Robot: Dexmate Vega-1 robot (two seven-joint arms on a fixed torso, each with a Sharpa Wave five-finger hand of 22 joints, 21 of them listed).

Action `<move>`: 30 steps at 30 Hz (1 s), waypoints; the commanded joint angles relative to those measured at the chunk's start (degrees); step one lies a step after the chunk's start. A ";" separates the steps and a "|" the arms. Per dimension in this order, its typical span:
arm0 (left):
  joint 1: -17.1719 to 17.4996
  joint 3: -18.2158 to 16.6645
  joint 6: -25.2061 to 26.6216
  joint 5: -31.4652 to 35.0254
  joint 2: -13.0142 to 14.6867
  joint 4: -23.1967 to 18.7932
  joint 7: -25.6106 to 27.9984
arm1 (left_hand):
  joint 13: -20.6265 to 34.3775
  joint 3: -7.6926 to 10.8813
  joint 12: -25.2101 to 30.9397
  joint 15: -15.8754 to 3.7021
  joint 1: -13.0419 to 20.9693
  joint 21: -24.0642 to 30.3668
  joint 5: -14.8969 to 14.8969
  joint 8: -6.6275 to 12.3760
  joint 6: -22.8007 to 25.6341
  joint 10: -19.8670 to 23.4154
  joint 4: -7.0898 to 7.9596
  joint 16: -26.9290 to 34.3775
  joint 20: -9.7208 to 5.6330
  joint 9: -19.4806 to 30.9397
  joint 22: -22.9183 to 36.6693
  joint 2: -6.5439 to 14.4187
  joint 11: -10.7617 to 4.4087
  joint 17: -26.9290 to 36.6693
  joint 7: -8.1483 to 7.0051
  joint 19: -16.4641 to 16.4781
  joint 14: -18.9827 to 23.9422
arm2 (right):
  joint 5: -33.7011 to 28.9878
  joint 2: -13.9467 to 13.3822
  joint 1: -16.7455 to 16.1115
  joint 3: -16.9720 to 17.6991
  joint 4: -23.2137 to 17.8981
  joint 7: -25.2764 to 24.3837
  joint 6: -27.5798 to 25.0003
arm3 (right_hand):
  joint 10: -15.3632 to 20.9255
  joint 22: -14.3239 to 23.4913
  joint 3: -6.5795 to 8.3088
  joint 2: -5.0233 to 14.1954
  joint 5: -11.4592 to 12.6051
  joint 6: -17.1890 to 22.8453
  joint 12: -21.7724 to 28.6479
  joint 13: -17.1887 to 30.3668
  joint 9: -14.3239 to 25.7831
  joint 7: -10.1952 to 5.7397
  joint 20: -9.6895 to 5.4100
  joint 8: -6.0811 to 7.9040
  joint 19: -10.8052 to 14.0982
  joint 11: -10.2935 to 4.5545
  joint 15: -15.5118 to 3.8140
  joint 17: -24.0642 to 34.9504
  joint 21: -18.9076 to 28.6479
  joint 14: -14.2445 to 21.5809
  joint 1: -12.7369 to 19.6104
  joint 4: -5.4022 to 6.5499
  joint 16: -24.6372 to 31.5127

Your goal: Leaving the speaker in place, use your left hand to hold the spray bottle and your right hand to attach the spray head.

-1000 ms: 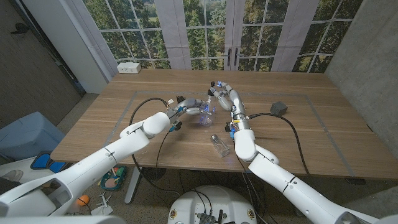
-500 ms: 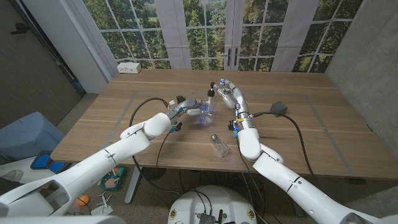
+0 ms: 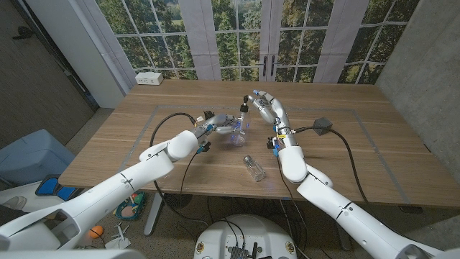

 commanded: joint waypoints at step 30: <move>0.39 1.05 2.22 5.46 -0.13 -2.33 1.62 | 0.21 5.64 0.10 -9.18 11.13 0.72 0.14 0.10 14.84 7.57 5.33 0.07 -0.07 0.43 0.06 11.30 -7.72 0.29 -4.53 -0.28 0.16 | -1.80 -4.84 1.08 0.92 -4.78 10.46 -2.18 | -8.09 -0.38 0.69 1.82 1.23 5.81 -0.86 -2.16 0.16 -0.98 2.46 0.01 -7.40 1.09 2.65 -2.76 -3.98 -10.25 0.08 -2.91 -4.81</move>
